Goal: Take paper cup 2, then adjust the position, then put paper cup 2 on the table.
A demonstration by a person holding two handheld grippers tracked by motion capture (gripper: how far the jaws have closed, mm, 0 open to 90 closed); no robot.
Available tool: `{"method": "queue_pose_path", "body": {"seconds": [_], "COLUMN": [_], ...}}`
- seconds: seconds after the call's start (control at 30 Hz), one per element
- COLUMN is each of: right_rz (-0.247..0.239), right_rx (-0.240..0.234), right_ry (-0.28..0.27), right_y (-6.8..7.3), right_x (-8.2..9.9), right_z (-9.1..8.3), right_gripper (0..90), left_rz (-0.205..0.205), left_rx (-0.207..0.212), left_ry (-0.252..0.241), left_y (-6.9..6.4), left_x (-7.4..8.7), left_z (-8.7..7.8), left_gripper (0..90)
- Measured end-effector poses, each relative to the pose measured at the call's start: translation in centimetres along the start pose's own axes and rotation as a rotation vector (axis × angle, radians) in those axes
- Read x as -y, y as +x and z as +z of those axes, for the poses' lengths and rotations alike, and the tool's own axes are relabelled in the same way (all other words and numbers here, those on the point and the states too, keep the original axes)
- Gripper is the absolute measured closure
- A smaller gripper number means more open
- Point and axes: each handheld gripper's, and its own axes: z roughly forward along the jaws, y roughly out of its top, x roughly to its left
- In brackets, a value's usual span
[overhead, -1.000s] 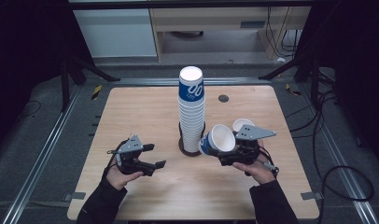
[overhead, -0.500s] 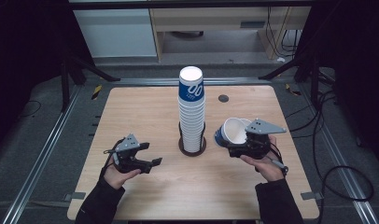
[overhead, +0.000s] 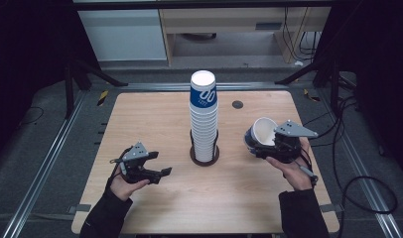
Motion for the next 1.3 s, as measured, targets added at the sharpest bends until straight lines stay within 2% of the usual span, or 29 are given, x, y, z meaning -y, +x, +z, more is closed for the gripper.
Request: {"method": "queue_pose_path", "body": {"seconds": [0.17,0.33,0.53,0.97,1.13,1.3], "right_rz": [0.012,0.039,0.062,0.077,0.059,0.071], "right_rx": [0.057,0.137,0.200,0.282,0.309,0.307], "right_ry": [0.007,0.046,0.076,0.120,0.171,0.207], "right_y": [-1.2,-2.9,-4.6,-6.8,-7.4,-8.2], "right_x": [0.1,0.7,1.4,2.3,3.0,3.7], "right_z": [-0.2,-0.1,0.0,-0.2,0.5,1.2], "right_gripper": [19.2,19.2,19.2,19.1,19.0,19.0], "left_rz": [-0.003,-0.004,-0.008,-0.003,-0.004,-0.004], "left_rx": [0.000,0.001,0.001,0.002,0.001,0.003], "left_ry": [0.002,0.005,0.005,0.012,0.014,0.019], "left_y": [0.1,0.1,0.2,0.2,0.2,0.3], "left_x": [0.1,0.1,0.1,0.2,0.2,0.2], "left_z": [0.0,0.0,0.1,0.2,0.3,0.4], "left_gripper": [16.4,16.4,16.4,16.5,16.5,16.5]}}
